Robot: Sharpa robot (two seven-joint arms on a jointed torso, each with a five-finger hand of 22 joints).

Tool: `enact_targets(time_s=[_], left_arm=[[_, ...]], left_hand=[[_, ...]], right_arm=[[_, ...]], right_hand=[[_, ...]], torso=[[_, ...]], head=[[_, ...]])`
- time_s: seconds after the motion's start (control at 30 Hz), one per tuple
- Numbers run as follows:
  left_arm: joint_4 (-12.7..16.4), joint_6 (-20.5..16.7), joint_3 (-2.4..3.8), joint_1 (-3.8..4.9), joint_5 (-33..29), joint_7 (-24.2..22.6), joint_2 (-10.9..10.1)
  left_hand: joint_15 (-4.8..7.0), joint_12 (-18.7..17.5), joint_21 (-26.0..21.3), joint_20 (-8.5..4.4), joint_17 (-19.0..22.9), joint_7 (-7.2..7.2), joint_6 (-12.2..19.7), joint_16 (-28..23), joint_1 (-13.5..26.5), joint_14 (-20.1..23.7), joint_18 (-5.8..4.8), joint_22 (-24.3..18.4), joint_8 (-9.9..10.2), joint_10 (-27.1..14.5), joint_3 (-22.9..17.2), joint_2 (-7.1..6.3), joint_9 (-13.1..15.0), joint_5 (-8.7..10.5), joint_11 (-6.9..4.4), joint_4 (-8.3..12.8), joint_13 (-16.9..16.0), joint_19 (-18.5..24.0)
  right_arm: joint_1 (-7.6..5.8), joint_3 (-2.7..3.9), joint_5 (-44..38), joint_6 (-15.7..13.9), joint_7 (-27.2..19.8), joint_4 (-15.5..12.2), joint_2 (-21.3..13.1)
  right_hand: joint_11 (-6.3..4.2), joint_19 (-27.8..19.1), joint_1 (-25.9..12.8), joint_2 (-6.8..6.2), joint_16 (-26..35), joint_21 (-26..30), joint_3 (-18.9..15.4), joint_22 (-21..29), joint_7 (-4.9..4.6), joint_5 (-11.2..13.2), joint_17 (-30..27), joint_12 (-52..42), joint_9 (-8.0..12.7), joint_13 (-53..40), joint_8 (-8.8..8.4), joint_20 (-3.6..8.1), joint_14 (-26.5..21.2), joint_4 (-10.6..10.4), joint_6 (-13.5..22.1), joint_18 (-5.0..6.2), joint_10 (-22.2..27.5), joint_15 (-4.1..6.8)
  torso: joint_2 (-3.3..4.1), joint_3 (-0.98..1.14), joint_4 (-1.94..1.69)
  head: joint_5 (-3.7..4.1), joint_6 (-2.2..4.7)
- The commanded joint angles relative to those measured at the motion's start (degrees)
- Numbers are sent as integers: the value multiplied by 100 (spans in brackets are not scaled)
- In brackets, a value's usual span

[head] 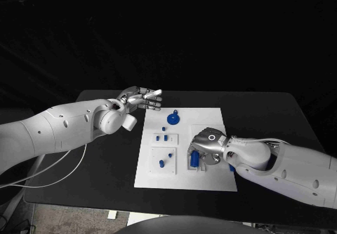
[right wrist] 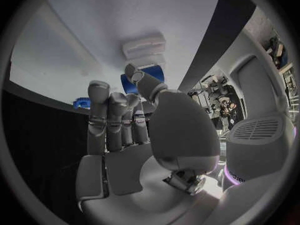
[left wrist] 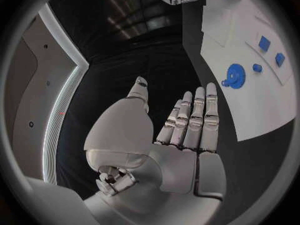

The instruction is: Assemble the parts on the task board

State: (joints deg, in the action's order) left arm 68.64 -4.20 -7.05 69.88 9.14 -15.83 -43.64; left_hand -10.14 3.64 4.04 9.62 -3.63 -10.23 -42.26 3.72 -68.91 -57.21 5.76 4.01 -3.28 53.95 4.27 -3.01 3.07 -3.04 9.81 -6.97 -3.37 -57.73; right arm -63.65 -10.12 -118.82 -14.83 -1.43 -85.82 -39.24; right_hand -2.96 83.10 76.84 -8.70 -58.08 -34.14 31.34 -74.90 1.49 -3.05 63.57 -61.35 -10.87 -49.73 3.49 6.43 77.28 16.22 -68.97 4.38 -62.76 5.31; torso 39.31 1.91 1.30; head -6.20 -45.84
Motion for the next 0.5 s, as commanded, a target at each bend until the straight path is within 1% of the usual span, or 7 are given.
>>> enact_targets(time_s=[0.03, 0.13, 0.33, 0.37, 0.5], left_arm=[[-3, 43, 3, 7, -7, -36, 4], [-8, 36, 3, 7, -19, -36, 7], [-15, 0, 3, 7, -41, -44, 9], [-15, -2, 3, 7, -43, -44, 8], [-16, -9, 3, 7, -47, -44, 7]], left_hand=[[-1, -15, -7, -11, 5, 15, -44, -24, -18, 30, 36, 1, 18, 3, 30, 22, -3, 17, -2, 8, 4, 13], [-1, -15, -7, -11, 5, 15, -46, -24, -17, 30, 37, 1, 18, 4, 30, 24, -3, 17, -2, 10, 4, 11], [-1, -15, -7, -11, 6, 10, -47, -25, -7, 27, 40, 0, 18, 7, 31, 20, -3, 18, 0, 4, 4, 5], [-1, -15, -7, -11, 6, 10, -47, -25, -7, 27, 40, 0, 18, 7, 31, 20, -3, 18, 0, 4, 4, 5], [-1, -15, -7, -11, 6, 10, -47, -25, -7, 27, 40, 0, 18, 7, 31, 20, -3, 18, 0, 4, 4, 5]], right_arm=[[-1, 9, 157, -98, -194, -61, -38], [-4, 12, 228, -45, -242, -114, -60], [-6, 14, 312, 64, -273, -190, -77], [-6, 14, 322, 82, -278, -199, -77], [-6, 14, 345, 131, -286, -215, -65]], right_hand=[[11, -25, -53, 27, -25, -42, -8, -321, -306, 25, 11, 5, -31, 6, 16, 27, 29, -14, -337, 78, 24, 28], [17, -29, -52, 35, -18, -39, -17, -320, -314, 23, 12, 4, -27, 10, 13, 25, 24, -11, -345, 81, 30, 27], [24, -53, -52, 58, -24, -22, -42, -318, -318, 21, 38, -22, -9, -1, 15, 23, 12, -10, -339, 95, 67, 30], [27, -55, -53, 62, -24, -23, -46, -318, -323, 21, 41, -27, -10, -2, 16, 21, 11, -10, -353, 94, 73, 25], [31, -63, -54, 71, -20, -12, -50, -315, -327, 21, 43, -28, -6, 3, 13, 19, 7, -11, -354, 96, 87, 23]], torso=[[-4, -2, 4], [-1, -5, 3], [0, -3, 1], [0, -4, -3], [0, -5, 1]], head=[[-6, -4], [-5, -8], [-8, 3], [-7, 3], [-2, -6]])
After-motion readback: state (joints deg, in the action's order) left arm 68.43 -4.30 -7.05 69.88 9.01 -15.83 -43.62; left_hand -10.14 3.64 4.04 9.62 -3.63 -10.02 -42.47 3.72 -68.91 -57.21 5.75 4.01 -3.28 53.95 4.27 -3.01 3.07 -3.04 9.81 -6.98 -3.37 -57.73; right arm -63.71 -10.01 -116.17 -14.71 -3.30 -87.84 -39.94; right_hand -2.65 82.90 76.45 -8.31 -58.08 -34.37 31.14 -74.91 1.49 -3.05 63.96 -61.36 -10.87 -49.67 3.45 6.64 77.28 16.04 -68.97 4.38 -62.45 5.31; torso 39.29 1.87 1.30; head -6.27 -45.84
